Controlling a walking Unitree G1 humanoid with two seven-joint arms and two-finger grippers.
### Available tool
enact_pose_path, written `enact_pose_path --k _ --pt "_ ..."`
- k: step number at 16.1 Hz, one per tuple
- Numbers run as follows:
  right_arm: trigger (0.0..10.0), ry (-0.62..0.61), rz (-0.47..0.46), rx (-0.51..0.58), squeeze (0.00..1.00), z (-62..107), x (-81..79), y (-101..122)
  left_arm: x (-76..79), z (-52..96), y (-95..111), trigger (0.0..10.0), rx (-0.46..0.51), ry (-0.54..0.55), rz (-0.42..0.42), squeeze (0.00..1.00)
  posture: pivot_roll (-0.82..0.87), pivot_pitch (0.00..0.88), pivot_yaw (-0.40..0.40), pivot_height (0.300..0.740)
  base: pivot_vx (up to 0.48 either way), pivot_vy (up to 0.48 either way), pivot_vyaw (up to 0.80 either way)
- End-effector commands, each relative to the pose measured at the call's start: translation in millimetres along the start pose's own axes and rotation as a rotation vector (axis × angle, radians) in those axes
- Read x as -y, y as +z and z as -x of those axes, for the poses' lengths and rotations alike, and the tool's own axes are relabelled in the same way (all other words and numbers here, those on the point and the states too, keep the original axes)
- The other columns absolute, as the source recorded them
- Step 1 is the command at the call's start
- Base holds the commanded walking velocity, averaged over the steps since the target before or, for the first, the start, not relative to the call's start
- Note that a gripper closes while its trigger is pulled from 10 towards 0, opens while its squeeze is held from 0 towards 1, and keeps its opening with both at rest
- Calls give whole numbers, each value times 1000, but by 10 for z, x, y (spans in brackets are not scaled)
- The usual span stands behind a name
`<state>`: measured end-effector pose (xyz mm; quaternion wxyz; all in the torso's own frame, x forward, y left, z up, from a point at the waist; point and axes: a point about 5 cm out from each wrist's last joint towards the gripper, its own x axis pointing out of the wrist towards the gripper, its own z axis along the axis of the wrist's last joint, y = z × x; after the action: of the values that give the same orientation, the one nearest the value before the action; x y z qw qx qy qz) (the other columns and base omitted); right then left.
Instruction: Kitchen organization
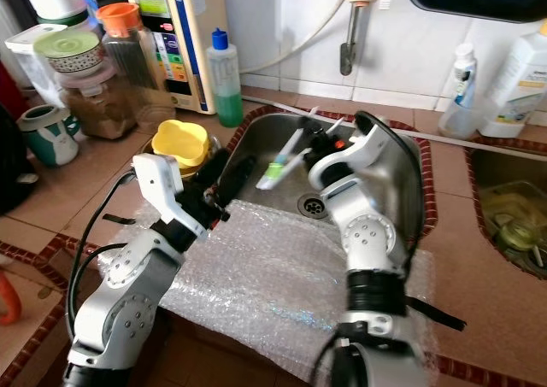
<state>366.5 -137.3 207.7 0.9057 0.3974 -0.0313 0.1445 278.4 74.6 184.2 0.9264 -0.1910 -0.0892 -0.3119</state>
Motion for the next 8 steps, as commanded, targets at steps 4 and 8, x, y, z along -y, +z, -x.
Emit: enact_pose_path --k 4,8 --pt "0 20 571 54 0 -6 84 275 -30 -21 54 10000 7 20 -76 1000 -192 75 92 740 0 0 0" --pt "0 -150 946 -107 0 130 544 227 -54 -31 38 10000 -3 26 -118 1000 -195 77 95 740 0 0 0"
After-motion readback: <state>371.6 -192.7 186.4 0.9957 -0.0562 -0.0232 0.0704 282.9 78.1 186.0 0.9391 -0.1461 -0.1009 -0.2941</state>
